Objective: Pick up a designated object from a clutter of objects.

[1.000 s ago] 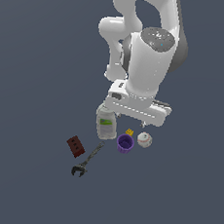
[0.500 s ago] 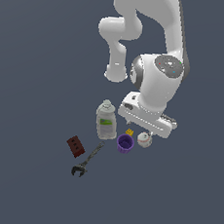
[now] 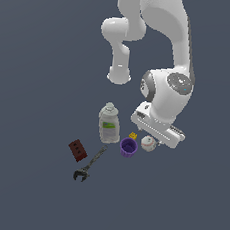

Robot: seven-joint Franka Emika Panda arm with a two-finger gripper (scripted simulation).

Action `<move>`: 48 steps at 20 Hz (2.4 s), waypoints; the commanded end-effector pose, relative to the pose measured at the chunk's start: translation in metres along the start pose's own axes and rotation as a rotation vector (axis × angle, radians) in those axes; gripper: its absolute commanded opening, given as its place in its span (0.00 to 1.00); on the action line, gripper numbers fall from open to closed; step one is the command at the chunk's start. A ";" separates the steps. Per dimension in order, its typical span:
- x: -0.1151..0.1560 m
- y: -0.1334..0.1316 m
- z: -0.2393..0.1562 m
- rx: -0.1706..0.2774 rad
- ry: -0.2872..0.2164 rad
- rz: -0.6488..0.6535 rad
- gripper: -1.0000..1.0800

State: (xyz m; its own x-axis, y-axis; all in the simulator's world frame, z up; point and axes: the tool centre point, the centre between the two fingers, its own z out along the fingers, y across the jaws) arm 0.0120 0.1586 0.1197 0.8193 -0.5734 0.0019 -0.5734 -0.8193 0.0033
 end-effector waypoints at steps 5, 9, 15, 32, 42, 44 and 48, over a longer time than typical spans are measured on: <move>-0.013 -0.008 0.017 0.003 -0.001 0.053 0.96; -0.016 -0.010 0.021 0.003 -0.002 0.066 0.96; -0.016 -0.010 0.024 0.003 -0.002 0.065 0.96; -0.017 -0.011 0.072 0.003 -0.002 0.068 0.00; -0.017 -0.011 0.071 0.005 -0.001 0.067 0.00; -0.016 -0.010 0.069 0.005 -0.001 0.067 0.00; -0.013 -0.005 0.059 0.005 -0.001 0.067 0.00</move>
State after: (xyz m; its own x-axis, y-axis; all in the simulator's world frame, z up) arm 0.0036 0.1724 0.0555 0.7796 -0.6262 -0.0011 -0.6262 -0.7796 0.0010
